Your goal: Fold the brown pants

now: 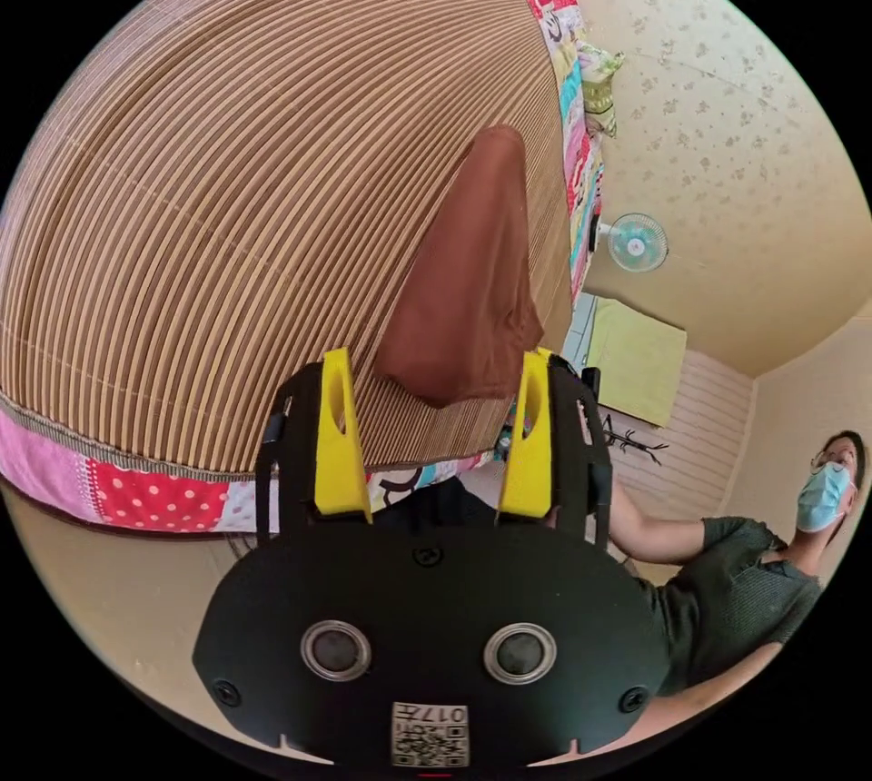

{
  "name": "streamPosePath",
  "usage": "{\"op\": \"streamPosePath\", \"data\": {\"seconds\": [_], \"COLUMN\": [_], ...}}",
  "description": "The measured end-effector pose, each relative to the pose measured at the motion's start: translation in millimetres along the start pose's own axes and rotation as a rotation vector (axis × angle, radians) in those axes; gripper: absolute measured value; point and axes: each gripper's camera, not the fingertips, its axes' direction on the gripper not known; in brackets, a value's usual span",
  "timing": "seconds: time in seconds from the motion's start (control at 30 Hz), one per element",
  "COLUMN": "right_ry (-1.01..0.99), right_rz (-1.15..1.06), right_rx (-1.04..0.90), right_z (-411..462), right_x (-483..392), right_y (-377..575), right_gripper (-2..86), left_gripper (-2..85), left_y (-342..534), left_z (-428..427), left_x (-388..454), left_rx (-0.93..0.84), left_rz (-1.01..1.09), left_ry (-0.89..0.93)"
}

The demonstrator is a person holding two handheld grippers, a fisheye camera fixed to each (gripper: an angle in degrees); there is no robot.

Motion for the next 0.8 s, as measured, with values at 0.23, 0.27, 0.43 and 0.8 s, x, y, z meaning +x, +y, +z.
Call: {"op": "streamPosePath", "data": {"seconds": [0.23,0.27,0.43,0.8], "right_ry": [0.07,0.1,0.291,-0.88], "right_rz": [-0.196,-0.178,0.035,0.002], "right_rx": [-0.232,-0.243,-0.269,-0.261], "right_z": [90,100,120,49], "right_x": [-85,-94,-87,-20], "right_y": [17,12,-14,-29], "right_gripper": [6.9,6.7,1.7,0.5], "left_gripper": [15.9,15.4,9.1,7.9], "left_y": [-42,-44,-38,94], "left_z": [52,63,67,169], "left_x": [17,17,74,416], "left_rx": [-0.289,-0.342,-0.427,-0.359], "left_rz": [0.033,0.003,0.16,0.842], "left_ry": [-0.111,-0.085,0.003,-0.372]}}
